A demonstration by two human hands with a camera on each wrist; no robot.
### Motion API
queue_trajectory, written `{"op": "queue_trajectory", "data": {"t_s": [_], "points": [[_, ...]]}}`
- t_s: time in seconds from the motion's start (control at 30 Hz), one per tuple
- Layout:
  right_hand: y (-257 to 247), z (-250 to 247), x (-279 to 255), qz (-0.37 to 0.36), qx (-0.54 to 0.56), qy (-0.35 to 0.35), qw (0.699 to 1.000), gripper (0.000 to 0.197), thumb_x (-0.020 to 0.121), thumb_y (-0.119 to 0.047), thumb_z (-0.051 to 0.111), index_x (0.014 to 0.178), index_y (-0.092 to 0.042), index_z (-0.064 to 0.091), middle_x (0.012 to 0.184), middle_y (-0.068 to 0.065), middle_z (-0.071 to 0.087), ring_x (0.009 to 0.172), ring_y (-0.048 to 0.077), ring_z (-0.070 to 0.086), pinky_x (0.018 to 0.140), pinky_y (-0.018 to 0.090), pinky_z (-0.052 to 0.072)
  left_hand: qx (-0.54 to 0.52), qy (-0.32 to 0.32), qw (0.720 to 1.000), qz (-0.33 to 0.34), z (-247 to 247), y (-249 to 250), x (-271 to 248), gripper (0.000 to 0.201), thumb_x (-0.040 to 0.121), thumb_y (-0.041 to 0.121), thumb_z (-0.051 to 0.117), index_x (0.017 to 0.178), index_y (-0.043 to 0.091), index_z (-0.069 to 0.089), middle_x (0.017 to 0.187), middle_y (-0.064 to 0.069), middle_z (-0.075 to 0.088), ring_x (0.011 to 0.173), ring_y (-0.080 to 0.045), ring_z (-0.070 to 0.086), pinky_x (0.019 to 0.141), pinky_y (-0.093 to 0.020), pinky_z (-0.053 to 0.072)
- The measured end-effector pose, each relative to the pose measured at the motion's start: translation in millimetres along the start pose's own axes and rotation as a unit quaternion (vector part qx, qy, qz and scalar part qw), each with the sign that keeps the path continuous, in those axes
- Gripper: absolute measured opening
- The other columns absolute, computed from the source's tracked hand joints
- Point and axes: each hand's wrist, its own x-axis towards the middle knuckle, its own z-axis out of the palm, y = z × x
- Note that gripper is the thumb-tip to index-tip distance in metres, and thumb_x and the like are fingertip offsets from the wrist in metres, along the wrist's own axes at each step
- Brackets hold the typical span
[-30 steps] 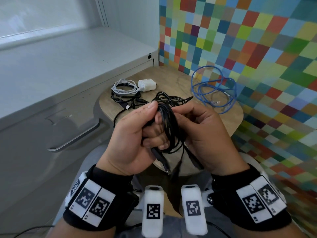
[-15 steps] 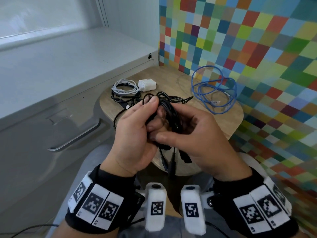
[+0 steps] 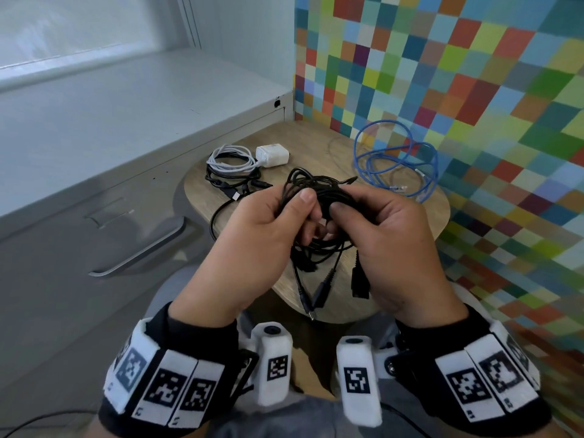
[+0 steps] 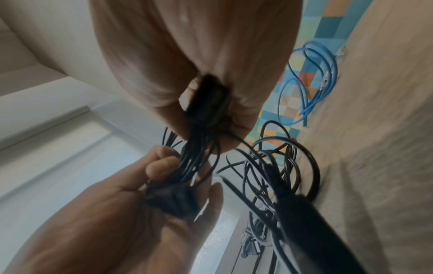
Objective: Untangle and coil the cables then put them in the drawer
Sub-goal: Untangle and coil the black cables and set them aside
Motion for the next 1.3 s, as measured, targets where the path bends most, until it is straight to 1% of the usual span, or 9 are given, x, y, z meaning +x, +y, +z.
{"op": "queue_trajectory", "data": {"t_s": [0.17,0.4,0.53,0.63,0.8,0.93,1.03,1.13,1.3], "points": [[-1,2,1,0.013,-0.014,0.012,1.0,0.02,0.097,0.0,0.065,0.102,-0.013,0.079,0.089,0.006,0.079,0.076,0.022,0.073,0.079,0.037,0.063,0.133,0.058,0.989,0.03,5,3,-2,0.036,0.108,0.026,0.047,0.076,0.016,0.058,0.06,0.004,0.059,0.057,-0.003,0.056,0.059,-0.015,0.043],[-7,2,-2,0.027,0.019,0.04,0.999,0.018,0.095,0.0,0.069,0.102,-0.017,0.069,0.084,0.015,0.077,0.072,0.026,0.076,0.072,0.036,0.063,0.223,0.144,0.963,0.044,20,0,-5,0.036,0.105,0.037,0.046,0.073,0.024,0.056,0.065,0.023,0.064,0.065,0.007,0.061,0.057,-0.009,0.038],[-12,1,-3,0.043,0.079,0.035,0.995,0.021,0.094,0.001,0.067,0.11,-0.013,0.062,0.082,0.018,0.076,0.073,0.022,0.076,0.066,0.03,0.061,0.258,0.165,0.949,0.07,14,-4,-2,0.034,0.105,0.043,0.046,0.078,0.028,0.059,0.072,0.012,0.062,0.072,0.001,0.057,0.061,-0.013,0.036],[-9,0,-2,0.063,0.135,0.0,0.989,0.026,0.093,0.001,0.068,0.111,-0.016,0.06,0.082,0.018,0.074,0.073,0.02,0.074,0.068,0.031,0.06,0.202,0.155,0.965,0.069,10,-4,-2,0.035,0.105,0.043,0.049,0.077,0.023,0.059,0.066,0.006,0.061,0.063,-0.003,0.056,0.056,-0.019,0.042],[-8,-6,-3,0.066,0.153,-0.055,0.985,0.035,0.089,-0.002,0.064,0.118,-0.021,0.057,0.082,0.014,0.075,0.076,0.025,0.072,0.076,0.042,0.061,0.025,0.102,0.993,0.062,13,-3,-2,0.038,0.104,0.036,0.052,0.094,0.001,0.065,0.084,-0.019,0.069,0.074,-0.021,0.065,0.069,-0.048,0.056],[-6,-6,0,0.05,0.101,-0.039,0.993,0.035,0.088,0.002,0.069,0.111,-0.022,0.058,0.086,0.028,0.072,0.078,0.033,0.07,0.078,0.05,0.06,-0.014,0.103,0.993,0.064,13,-7,-1,0.032,0.105,0.028,0.052,0.086,0.005,0.062,0.078,-0.018,0.066,0.071,-0.02,0.059,0.065,-0.045,0.054],[0,-5,2,0.052,0.096,-0.005,0.994,0.037,0.076,-0.005,0.079,0.101,-0.021,0.057,0.091,0.015,0.073,0.083,0.032,0.071,0.084,0.054,0.059,-0.034,0.105,0.992,0.068,13,-9,0,0.034,0.103,0.03,0.053,0.072,0.018,0.053,0.075,-0.024,0.056,0.072,-0.026,0.053,0.065,-0.052,0.049],[4,-5,2,0.037,0.083,0.018,0.996,0.036,0.069,-0.013,0.086,0.091,-0.023,0.059,0.09,0.009,0.066,0.086,0.042,0.068,0.087,0.064,0.059,-0.114,0.093,0.988,0.042,15,-9,2,0.033,0.101,0.028,0.053,0.069,0.02,0.056,0.076,-0.015,0.058,0.075,-0.024,0.055,0.07,-0.042,0.049],[2,-6,1,-0.007,0.022,0.023,0.999,0.025,0.079,-0.009,0.079,0.086,-0.018,0.058,0.086,0.004,0.069,0.082,0.027,0.068,0.079,0.051,0.061,-0.166,0.079,0.983,0.027,15,-10,2,0.033,0.1,0.026,0.054,0.068,0.021,0.059,0.079,-0.01,0.062,0.077,-0.024,0.057,0.076,-0.037,0.05]]}}
